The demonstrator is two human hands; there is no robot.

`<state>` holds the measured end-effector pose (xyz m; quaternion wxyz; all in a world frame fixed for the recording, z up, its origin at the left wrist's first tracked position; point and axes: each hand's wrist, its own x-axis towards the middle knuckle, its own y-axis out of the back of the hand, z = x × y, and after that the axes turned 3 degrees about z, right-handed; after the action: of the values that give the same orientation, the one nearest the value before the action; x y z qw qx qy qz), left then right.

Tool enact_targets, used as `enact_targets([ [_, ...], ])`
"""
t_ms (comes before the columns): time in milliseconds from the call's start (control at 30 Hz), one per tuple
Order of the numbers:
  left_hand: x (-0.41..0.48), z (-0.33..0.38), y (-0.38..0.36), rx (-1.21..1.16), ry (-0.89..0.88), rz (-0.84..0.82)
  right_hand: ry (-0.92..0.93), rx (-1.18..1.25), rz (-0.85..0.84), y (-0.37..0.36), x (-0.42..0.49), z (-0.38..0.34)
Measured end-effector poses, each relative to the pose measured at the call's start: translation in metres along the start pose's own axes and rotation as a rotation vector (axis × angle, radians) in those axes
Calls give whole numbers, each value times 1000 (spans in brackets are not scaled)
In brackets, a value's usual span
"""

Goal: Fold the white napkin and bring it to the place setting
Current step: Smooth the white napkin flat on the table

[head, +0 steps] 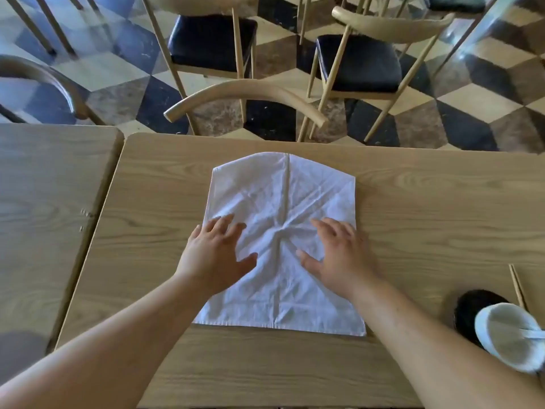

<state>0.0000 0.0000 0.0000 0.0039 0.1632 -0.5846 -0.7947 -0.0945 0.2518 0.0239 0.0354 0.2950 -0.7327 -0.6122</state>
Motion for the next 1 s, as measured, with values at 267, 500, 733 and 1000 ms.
enact_targets([
  [267,18,-23,-43,23,-64,52,6,-12,-58,-37,23,16],
  [500,16,-34,-82,39,-109,170,36,-82,57,-84,31,33],
  [733,16,-34,-93,70,-84,209,75,-155,293,-115,28,38],
  [1000,16,-36,-95,80,-88,206,59,-191,289,-119,32,38],
])
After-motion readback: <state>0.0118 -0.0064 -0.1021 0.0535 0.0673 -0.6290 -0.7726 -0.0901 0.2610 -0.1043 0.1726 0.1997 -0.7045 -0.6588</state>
